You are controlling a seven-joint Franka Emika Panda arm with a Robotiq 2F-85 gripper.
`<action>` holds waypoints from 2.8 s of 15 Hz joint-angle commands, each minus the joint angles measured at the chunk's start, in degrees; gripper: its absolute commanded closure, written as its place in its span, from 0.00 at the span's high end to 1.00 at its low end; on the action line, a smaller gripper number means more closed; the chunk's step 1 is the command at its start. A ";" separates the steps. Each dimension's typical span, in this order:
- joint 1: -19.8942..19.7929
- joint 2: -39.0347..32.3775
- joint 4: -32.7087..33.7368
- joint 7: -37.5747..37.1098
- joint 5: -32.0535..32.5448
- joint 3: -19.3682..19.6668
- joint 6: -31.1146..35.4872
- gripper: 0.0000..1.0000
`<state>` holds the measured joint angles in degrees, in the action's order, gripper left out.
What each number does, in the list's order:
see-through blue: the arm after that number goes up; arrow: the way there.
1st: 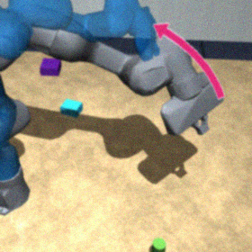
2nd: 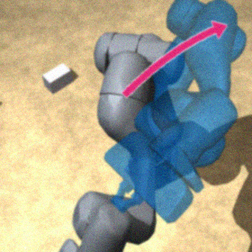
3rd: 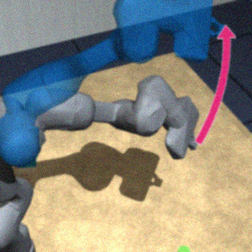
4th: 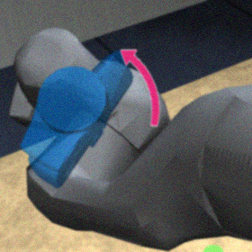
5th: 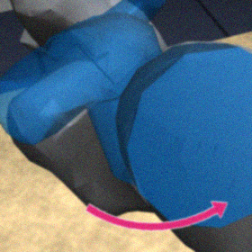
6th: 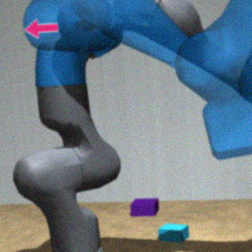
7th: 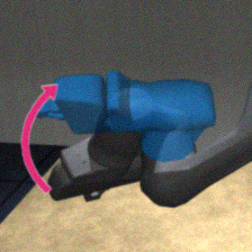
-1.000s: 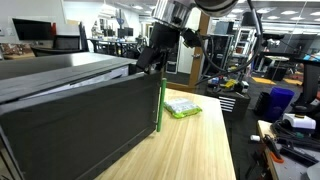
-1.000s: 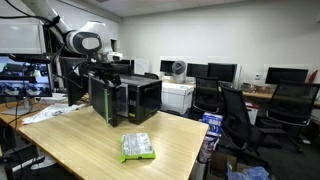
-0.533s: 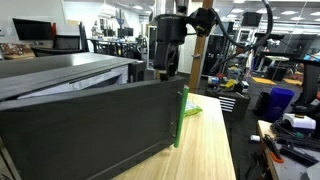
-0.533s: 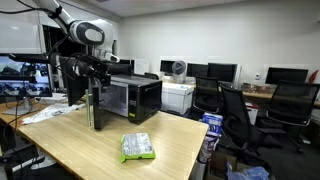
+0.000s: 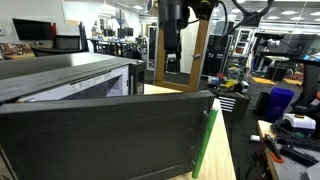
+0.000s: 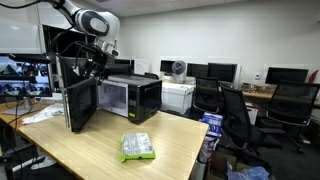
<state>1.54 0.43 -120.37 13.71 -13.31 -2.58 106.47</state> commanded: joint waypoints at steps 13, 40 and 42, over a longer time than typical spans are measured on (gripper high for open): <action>8.79 8.48 -25.92 -1.31 4.76 -7.17 26.40 1.00; -10.13 5.40 -35.10 -29.04 60.66 1.18 47.17 1.00; -11.20 3.42 -34.45 -28.38 65.56 1.92 47.46 1.00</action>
<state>-7.83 6.82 -155.34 -16.14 46.10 -1.67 151.52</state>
